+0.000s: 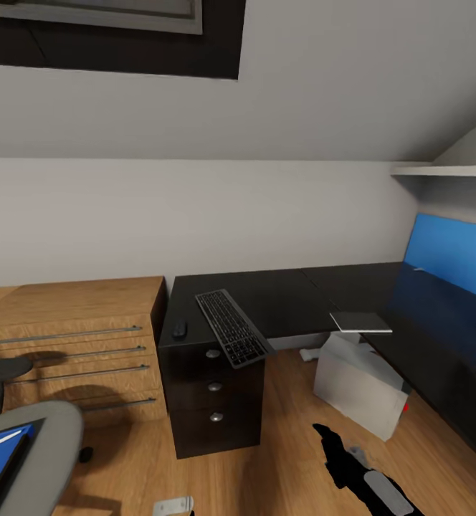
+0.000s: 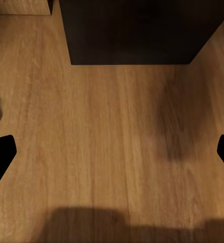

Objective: In the bedroom, organize the workspace by keeping the computer under the desk, ensuring the monitor is on the desk, placing the keyboard on the desk next to the monitor, placing the mouse on the desk next to the keyboard, moving the folder from the swivel chair onto the desk next to the mouse, stacking the notebook on top of the folder with the pen on top of the notebook, and positioning the swivel chair next to the desk.

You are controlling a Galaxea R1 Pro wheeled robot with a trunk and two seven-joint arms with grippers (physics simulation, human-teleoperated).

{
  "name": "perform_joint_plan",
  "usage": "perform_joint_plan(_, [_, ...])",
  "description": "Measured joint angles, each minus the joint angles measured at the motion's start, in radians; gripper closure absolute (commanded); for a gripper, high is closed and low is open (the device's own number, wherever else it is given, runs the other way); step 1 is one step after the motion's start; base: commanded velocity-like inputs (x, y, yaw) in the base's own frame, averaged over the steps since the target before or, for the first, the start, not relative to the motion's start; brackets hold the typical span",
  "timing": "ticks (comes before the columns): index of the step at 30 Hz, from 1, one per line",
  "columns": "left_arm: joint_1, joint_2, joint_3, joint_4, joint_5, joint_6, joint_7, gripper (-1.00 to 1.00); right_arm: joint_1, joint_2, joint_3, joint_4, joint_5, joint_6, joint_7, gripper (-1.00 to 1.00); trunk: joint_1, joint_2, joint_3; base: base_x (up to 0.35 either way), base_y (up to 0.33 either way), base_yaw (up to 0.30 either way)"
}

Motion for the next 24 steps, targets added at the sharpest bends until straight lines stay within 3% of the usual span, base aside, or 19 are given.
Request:
perform_joint_plan(3, [0.0, 0.0, -0.001, 0.001, 0.001, 0.001, 0.0, -1.0, 0.0, -0.013, -0.002, 0.066, 0.022, -0.091, 0.0, -1.0, -0.012, 0.021, 0.009, 0.0, 0.0, 0.0])
perform_joint_plan(7, [0.0, -0.001, -0.001, 0.003, 0.001, 0.002, 0.003, -1.0, 0.0, -0.02, -0.004, 0.142, 0.033, -0.268, -0.001, -1.0, -0.027, 0.049, 0.022, 0.0, 0.0, 0.0])
perform_joint_plan(13, [0.0, -0.001, -0.002, 0.03, 0.002, 0.002, 0.003, -1.0, 0.0, -0.015, -0.002, 0.222, 0.036, -0.447, -0.002, -1.0, -0.05, 0.091, 0.041, 0.0, 0.0, 0.0])
perform_joint_plan(15, [0.0, -0.002, -0.002, 0.047, 0.002, 0.003, 0.004, -1.0, 0.0, -0.002, 0.0, 0.267, 0.037, -0.507, -0.001, -1.0, -0.058, 0.105, 0.047, 0.0, 0.0, 0.0])
perform_joint_plan(18, [0.0, -0.004, -0.002, 0.057, 0.001, 0.003, 0.004, -1.0, 0.0, 0.02, 0.0, 0.306, 0.039, -0.544, -0.001, -1.0, -0.069, 0.126, 0.056, 0.0, 0.0, 0.0])
perform_joint_plan(24, [0.0, -0.004, -0.002, 0.059, 0.001, 0.003, 0.005, -1.0, 0.0, 0.026, 0.002, 0.316, 0.061, -0.555, -0.001, -1.0, -0.092, 0.168, 0.075, 0.0, 0.0, 0.0])
